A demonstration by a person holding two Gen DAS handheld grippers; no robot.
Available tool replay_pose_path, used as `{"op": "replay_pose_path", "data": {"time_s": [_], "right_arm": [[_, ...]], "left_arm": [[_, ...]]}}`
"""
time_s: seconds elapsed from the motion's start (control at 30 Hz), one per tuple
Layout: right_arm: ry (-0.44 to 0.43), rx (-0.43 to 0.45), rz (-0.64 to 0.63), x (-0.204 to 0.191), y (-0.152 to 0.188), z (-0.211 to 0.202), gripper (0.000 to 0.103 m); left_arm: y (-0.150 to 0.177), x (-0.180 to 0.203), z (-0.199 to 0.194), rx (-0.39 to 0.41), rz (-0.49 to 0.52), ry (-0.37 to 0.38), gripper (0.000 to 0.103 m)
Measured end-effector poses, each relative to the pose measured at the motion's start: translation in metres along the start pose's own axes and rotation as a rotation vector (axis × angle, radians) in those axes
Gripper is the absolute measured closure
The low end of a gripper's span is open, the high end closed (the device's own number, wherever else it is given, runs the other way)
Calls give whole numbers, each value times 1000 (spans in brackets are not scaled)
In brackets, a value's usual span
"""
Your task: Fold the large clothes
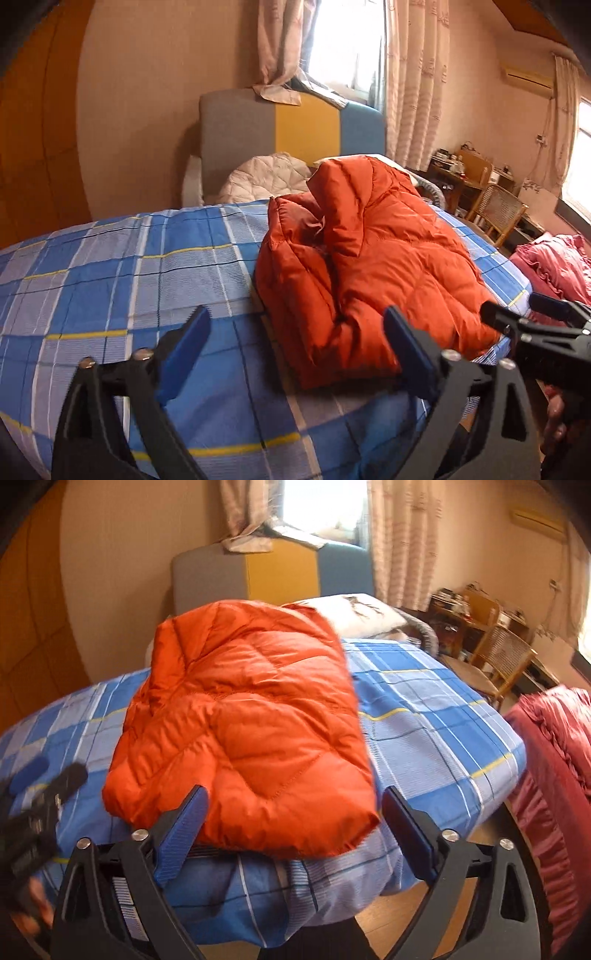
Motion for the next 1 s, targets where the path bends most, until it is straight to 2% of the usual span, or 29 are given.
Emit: {"op": "replay_pose_path", "data": {"time_s": [0.1,0.27,0.5,0.77,0.9,1.0], "right_arm": [[14,11,23,6,3,-8,3],[31,17,10,9,9,-15,3],[38,47,-17,9,17,-24,3],[41,80,-42,6,15,-32,3],[41,84,-41,6,15,-32,3],[40,84,-33,7,15,-33,3]], "left_arm": [[5,10,-11,20,20,-4,2],[8,20,-29,52,34,-19,2],[16,15,-43,51,-13,-41,2],[19,17,-54,77,16,-119,2],[22,17,-55,49,-13,-117,2],[26,17,-52,15,-35,-86,2]]}}
Point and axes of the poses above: each gripper's, at about its wrist camera, not at the fingertips, and z roughly the way its jaws point, x to its right, y to its underside, the point moved 9 cm from there along z, roughly the way its jaws point, and after that the axes turned 5 degrees about -y, right-handed, at the moved point
